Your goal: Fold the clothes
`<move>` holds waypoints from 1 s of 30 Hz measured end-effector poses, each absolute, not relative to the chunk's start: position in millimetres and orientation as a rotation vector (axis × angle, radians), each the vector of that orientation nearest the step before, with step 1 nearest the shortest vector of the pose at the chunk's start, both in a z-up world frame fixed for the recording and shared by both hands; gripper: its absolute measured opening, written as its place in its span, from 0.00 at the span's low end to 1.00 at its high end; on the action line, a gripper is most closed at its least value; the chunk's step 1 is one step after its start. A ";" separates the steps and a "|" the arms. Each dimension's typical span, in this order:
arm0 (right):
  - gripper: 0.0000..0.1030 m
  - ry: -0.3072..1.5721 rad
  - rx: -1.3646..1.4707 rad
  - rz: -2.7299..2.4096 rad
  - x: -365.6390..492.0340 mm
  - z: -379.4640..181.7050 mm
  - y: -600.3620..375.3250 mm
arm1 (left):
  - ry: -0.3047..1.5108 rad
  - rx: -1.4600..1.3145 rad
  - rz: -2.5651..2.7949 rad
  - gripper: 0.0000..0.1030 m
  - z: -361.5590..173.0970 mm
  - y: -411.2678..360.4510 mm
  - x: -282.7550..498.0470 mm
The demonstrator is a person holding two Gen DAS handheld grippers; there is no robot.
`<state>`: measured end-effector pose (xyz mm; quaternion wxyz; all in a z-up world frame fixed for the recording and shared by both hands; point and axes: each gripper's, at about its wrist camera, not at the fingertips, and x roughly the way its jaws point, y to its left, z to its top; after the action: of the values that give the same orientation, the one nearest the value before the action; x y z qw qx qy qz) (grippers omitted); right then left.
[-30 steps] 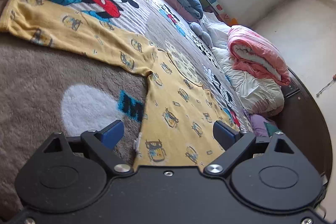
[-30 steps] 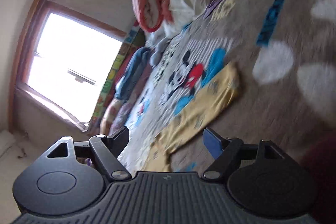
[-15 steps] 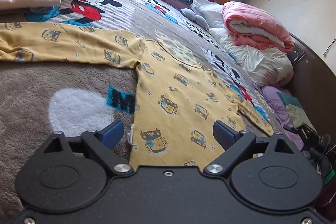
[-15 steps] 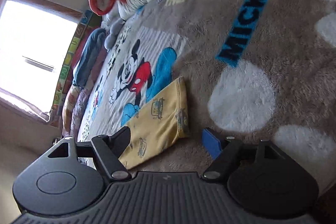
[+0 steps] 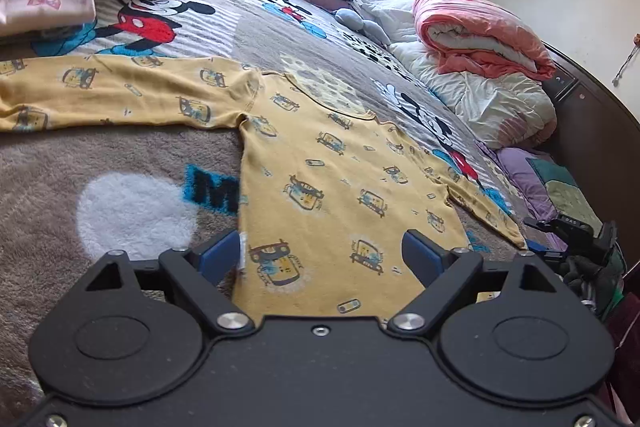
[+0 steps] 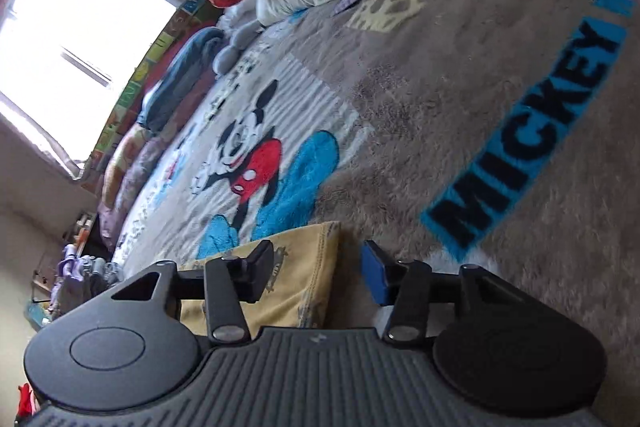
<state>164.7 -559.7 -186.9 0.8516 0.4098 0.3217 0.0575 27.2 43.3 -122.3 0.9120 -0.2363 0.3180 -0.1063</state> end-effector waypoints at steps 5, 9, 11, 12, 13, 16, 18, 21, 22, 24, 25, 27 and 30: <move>0.41 0.633 0.875 0.158 168.6 -194.7 -562.1 | 0.643 -0.468 -0.238 0.86 -115.3 37.4 26.9; 0.41 0.624 0.826 0.186 177.4 -194.3 -556.5 | 0.641 -0.467 -0.249 0.85 -112.6 34.8 26.9; 0.38 0.624 0.817 0.189 178.7 -194.2 -555.5 | 0.643 -0.468 -0.258 0.83 -111.8 34.0 27.0; 0.34 0.625 0.813 0.188 178.9 -194.1 -555.4 | 0.642 -0.466 -0.260 0.83 -111.2 33.5 26.8; 0.31 0.626 0.813 0.188 179.0 -194.3 -555.7 | 0.642 -0.462 -0.264 0.82 -110.5 32.8 26.8; 0.16 0.623 0.813 0.184 177.5 -193.5 -557.4 | 0.641 -0.445 -0.274 0.81 -108.0 30.1 26.5; 0.15 0.608 0.799 0.190 174.4 -188.1 -555.8 | 0.640 -0.429 -0.284 0.81 -106.0 27.7 26.0; 0.14 0.585 0.767 0.189 167.5 -172.8 -549.6 | 0.645 -0.416 -0.301 0.81 -104.4 23.3 27.3; 0.14 0.585 0.746 0.185 165.0 -166.9 -545.2 | 0.647 -0.416 -0.309 0.81 -104.2 21.3 28.3; 0.14 0.584 0.704 0.179 160.0 -155.4 -536.0 | 0.651 -0.416 -0.327 0.81 -103.7 17.1 30.4; 0.14 0.583 0.690 0.179 157.2 -150.6 -530.2 | 0.655 -0.415 -0.334 0.81 -103.8 14.6 31.8; 0.14 0.581 0.669 0.181 151.7 -142.0 -517.5 | 0.667 -0.418 -0.349 0.81 -104.5 9.4 34.6; 0.14 0.564 0.652 0.195 143.1 -131.8 -497.2 | 0.685 -0.413 -0.380 0.81 -103.5 -0.1 39.5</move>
<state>143.1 -497.2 -131.8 0.9040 0.3154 0.2728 0.0945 39.5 -0.1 -103.5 0.9036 -0.1998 0.3313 -0.1839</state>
